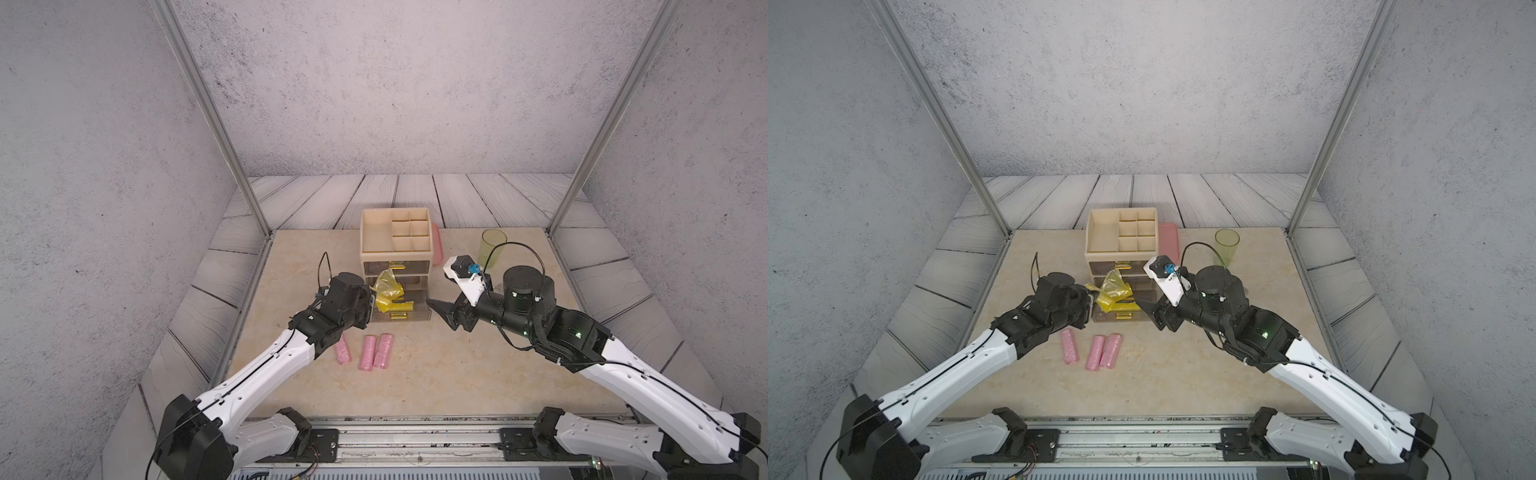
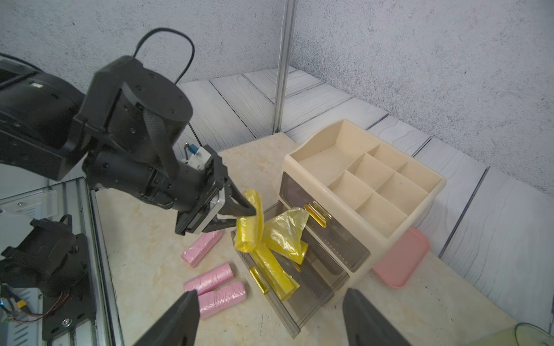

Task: Sort the rolls of trash bags by color and place them into the drawer
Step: Place the roll of trash bags in the drawer.

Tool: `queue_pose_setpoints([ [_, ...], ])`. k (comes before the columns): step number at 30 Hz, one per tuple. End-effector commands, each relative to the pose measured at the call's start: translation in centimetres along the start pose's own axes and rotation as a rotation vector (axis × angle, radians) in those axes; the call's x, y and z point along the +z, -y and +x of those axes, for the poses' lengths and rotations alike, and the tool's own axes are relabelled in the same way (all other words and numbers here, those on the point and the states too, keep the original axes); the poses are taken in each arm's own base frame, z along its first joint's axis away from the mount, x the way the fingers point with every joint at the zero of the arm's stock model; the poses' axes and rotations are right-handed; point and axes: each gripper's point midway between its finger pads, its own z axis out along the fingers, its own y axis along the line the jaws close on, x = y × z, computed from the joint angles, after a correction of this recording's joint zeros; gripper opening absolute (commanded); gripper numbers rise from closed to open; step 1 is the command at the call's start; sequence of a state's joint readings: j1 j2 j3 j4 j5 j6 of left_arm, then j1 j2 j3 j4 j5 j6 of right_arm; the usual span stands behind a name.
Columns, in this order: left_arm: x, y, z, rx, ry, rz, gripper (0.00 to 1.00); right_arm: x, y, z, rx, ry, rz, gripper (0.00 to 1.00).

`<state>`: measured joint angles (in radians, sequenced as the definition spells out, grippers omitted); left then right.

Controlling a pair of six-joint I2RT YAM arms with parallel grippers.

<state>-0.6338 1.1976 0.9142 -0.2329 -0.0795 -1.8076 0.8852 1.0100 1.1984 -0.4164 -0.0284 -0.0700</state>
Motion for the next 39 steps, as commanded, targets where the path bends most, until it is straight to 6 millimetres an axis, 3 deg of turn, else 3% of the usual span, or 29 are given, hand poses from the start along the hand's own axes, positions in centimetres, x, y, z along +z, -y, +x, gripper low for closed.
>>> queue_pose_setpoints([
  [1, 0.6, 3.6, 0.0, -0.086, 0.065, 0.105, 0.00, -2.0, 0.7, 0.1, 0.003, 0.006, 0.047, 0.79],
  [10, 3.6, 4.6, 1.5, -0.115, 0.076, 0.114, 0.00, -4.0, 1.4, 0.1, -0.019, 0.011, 0.090, 0.79],
  [19, 4.4, 4.9, 2.1, -0.122, 0.075, 0.112, 0.57, -5.1, 1.6, 0.4, -0.027, 0.007, 0.108, 0.79],
  [20, 4.3, 5.0, 2.1, -0.121, 0.075, 0.114, 0.69, -5.2, 1.6, 0.4, -0.025, 0.009, 0.107, 0.80],
  [25, 4.0, 5.5, 2.2, -0.110, 0.073, 0.131, 0.71, -5.1, 1.6, 0.4, -0.018, 0.006, 0.105, 0.80],
  [34, 0.9, 8.0, 2.2, -0.045, 0.064, 0.206, 0.69, -4.3, 1.8, 0.7, 0.014, 0.008, 0.118, 0.82],
  [39, -2.7, 9.7, 1.3, 0.118, 0.097, 0.295, 0.56, -2.1, 0.5, 2.6, 0.099, 0.012, 0.053, 0.58],
])
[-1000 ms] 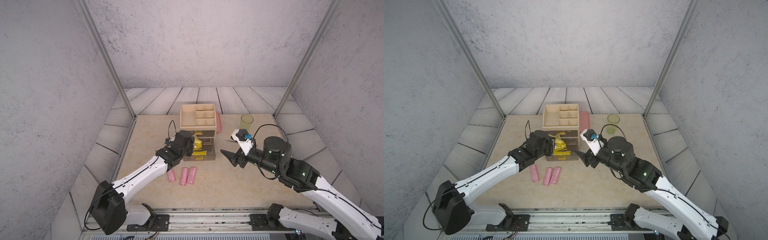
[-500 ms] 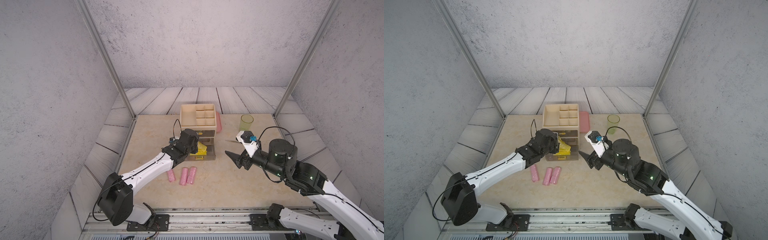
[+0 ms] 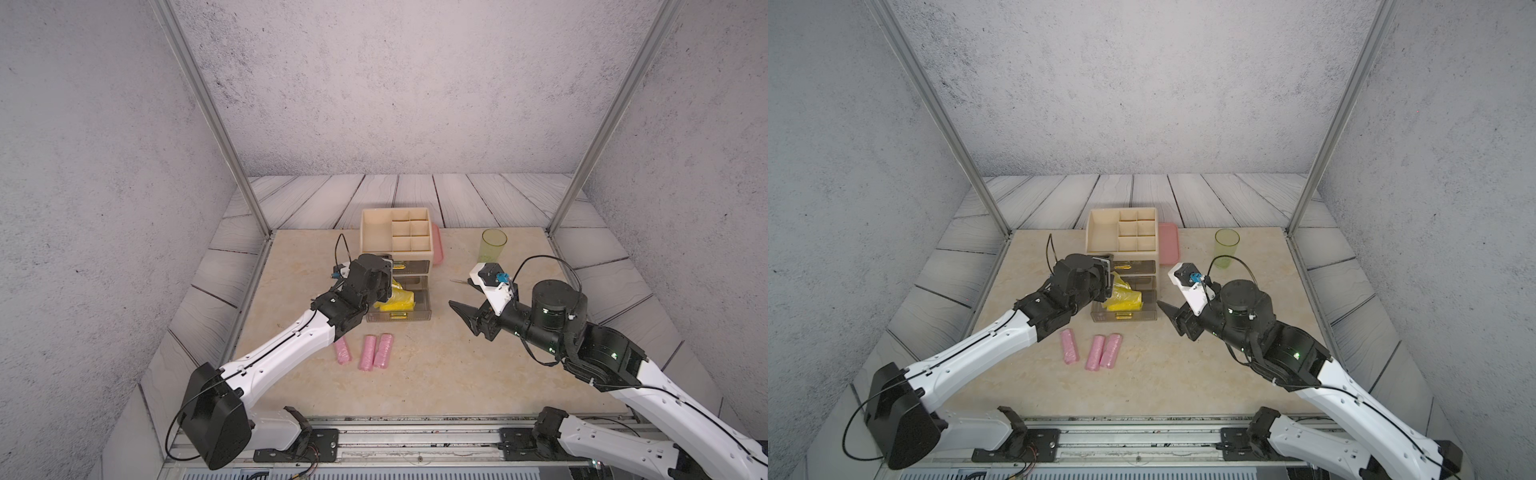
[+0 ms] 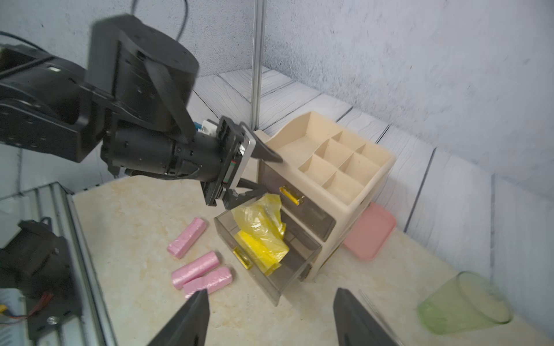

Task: Sort the rolls of trash bags by color and place them into the drawer
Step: Place the roll of trash bags in the drawer.

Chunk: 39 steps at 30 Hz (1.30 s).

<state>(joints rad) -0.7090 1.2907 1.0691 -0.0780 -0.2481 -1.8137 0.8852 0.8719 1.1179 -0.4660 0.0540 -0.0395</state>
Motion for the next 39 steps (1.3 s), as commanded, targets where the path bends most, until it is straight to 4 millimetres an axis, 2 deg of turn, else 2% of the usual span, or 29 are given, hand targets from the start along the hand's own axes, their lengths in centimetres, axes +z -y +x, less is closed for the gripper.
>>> queue_pose_setpoints([
  [1, -2.4, 2.3, -1.0, 0.170, 0.034, 0.080, 0.54, 1.5, -0.8, 1.4, 0.091, 0.013, -0.032, 0.51],
  [2, -3.0, 2.8, -1.2, 0.213, 0.037, 0.106, 0.51, 2.1, -0.8, 1.9, 0.126, 0.027, -0.028, 0.43],
  [4, -3.8, 4.1, -1.2, 0.310, 0.013, 0.167, 0.45, 3.0, -0.5, 2.7, 0.197, 0.041, -0.006, 0.35],
  [7, -4.4, 5.3, -0.3, 0.527, -0.112, 0.203, 0.31, 4.2, -0.4, 3.9, 0.260, 0.000, 0.010, 0.31],
  [9, -4.5, 4.5, 0.8, 0.667, -0.216, 0.179, 0.17, 4.9, -0.6, 4.9, 0.281, -0.037, 0.004, 0.31],
  [12, -4.7, 1.4, 2.0, 0.784, -0.327, 0.153, 0.00, 5.2, -0.6, 5.9, 0.300, -0.076, 0.016, 0.31],
  [17, -5.1, -3.9, 1.8, 0.815, -0.393, 0.088, 0.00, 4.7, -0.1, 7.2, 0.337, -0.074, 0.052, 0.38],
  [20, -5.7, -6.3, 1.3, 0.825, -0.408, 0.043, 0.00, 5.1, 0.0, 8.5, 0.354, -0.094, 0.066, 0.36],
  [24, -6.5, -8.5, 0.0, 0.809, -0.402, 0.004, 0.00, 6.2, -0.2, 10.2, 0.378, -0.140, 0.074, 0.29],
  [29, -6.5, -11.9, -0.8, 0.773, -0.429, -0.053, 0.00, 7.6, -0.4, 12.7, 0.437, -0.183, 0.091, 0.00],
  [34, -5.9, -14.2, -0.9, 0.743, -0.456, -0.087, 0.00, 8.9, -1.1, 13.9, 0.497, -0.186, 0.065, 0.00],
  [39, -5.2, -15.3, -0.8, 0.728, -0.467, -0.100, 0.00, 10.4, -1.7, 14.5, 0.517, -0.212, 0.046, 0.00],
])
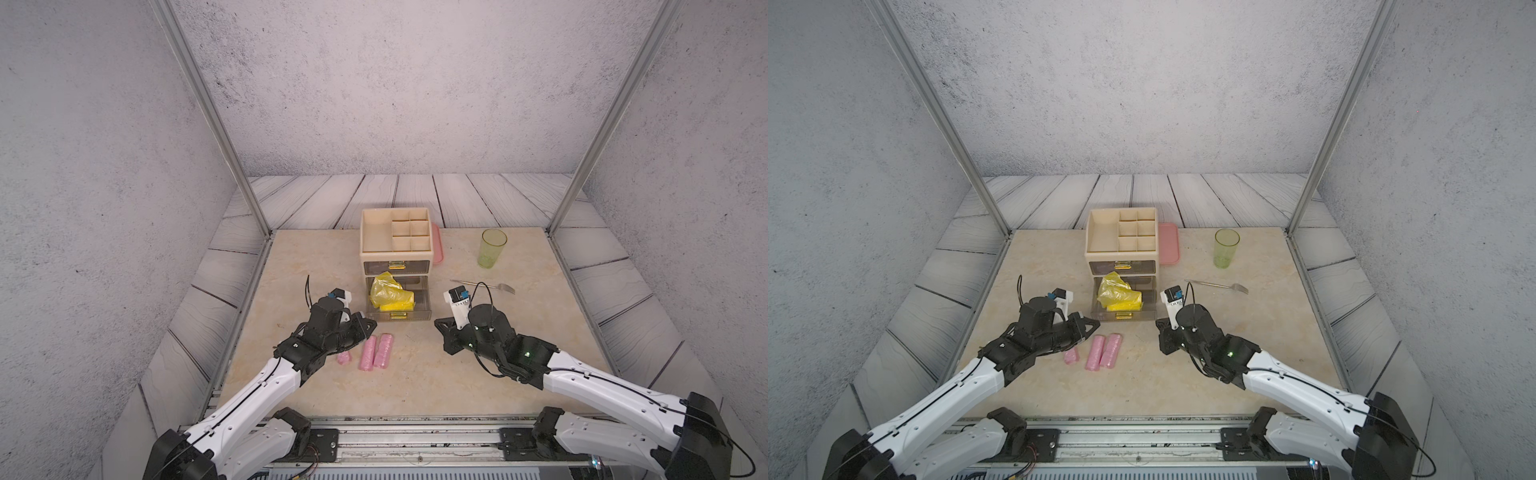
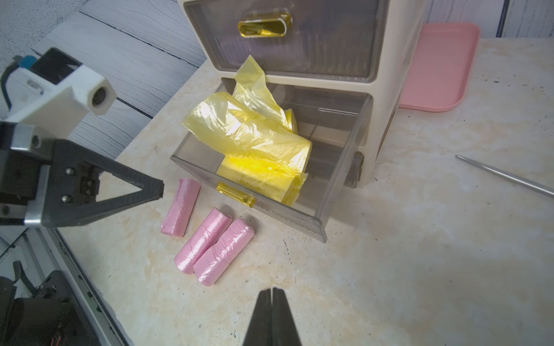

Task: Sort the rolls of trash bags by color and place them into the drawer
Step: Place the roll of trash bags in the drawer, then close the drawer in the storage box.

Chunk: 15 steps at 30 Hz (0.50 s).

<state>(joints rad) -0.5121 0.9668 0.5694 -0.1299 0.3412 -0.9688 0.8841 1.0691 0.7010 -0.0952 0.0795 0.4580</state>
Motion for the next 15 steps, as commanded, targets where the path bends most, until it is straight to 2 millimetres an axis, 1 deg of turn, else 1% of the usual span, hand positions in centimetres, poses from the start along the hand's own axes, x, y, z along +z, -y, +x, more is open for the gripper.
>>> queue_pose_setpoints([
  [1, 0.4, 0.4, -0.4, -0.002, 0.006, 0.031, 0.00, 1.0, -0.6, -0.5, 0.038, 0.013, -0.026, 0.00],
  [10, 1.1, 0.1, -1.0, 0.000, 0.013, 0.018, 0.00, 5.3, 0.1, 0.5, 0.085, -0.061, -0.014, 0.00],
  [15, 1.8, -0.2, -1.7, 0.005, 0.023, 0.006, 0.00, 6.8, 0.8, 0.2, 0.096, -0.065, 0.009, 0.00],
])
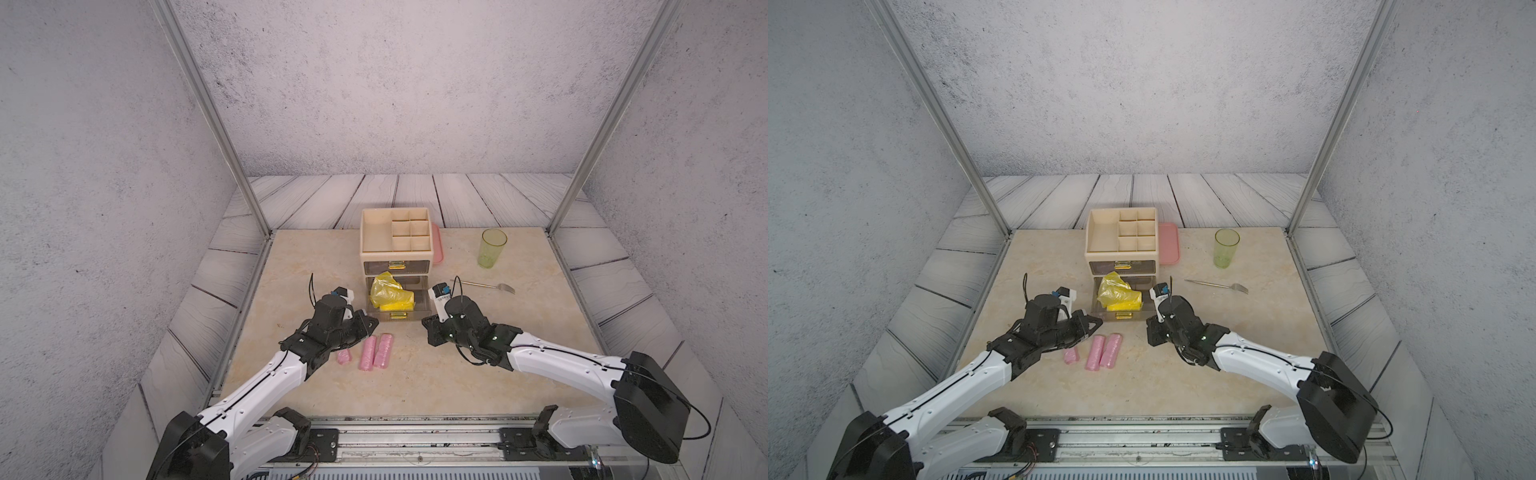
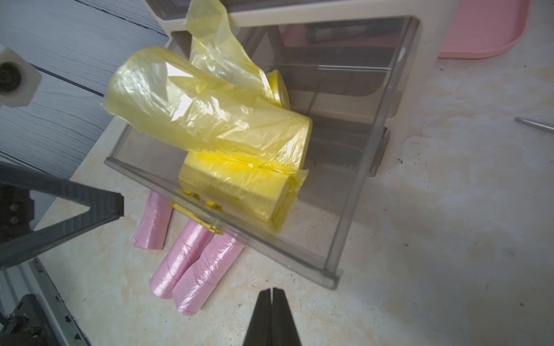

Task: Sort the rolls of trash bags by color and place them into the drawer
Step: Close the drawer in the storage box.

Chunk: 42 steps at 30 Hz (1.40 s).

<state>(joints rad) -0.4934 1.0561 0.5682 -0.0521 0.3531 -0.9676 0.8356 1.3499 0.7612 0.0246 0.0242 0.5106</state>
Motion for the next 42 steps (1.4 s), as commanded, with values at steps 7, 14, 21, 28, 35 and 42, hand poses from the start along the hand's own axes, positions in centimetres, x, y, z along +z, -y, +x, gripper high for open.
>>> queue_pose_setpoints([
  [7, 1.2, 0.8, -2.5, 0.035, 0.044, 0.002, 0.00, 2.4, 0.2, -2.5, 0.032, 0.033, -0.002, 0.00],
  [14, 2.5, 0.9, -3.9, 0.030, 0.044, -0.007, 0.00, 3.6, 0.4, -3.8, 0.050, 0.040, -0.006, 0.00],
  [21, 3.7, 0.4, -6.0, 0.015, 0.061, -0.022, 0.00, 4.2, 0.5, -5.8, 0.066, 0.069, -0.003, 0.00],
  [28, 5.0, 0.5, -8.0, -0.019, 0.071, 0.003, 0.00, 5.6, 1.5, -6.4, 0.100, 0.066, 0.020, 0.00],
  [35, 5.7, 0.8, -8.6, -0.014, 0.057, 0.013, 0.00, 6.0, 1.9, -7.0, 0.126, 0.070, -0.005, 0.00],
  [42, 4.9, 0.6, -8.1, -0.002, 0.063, 0.012, 0.00, 5.1, 1.5, -7.4, 0.111, 0.086, -0.024, 0.00],
])
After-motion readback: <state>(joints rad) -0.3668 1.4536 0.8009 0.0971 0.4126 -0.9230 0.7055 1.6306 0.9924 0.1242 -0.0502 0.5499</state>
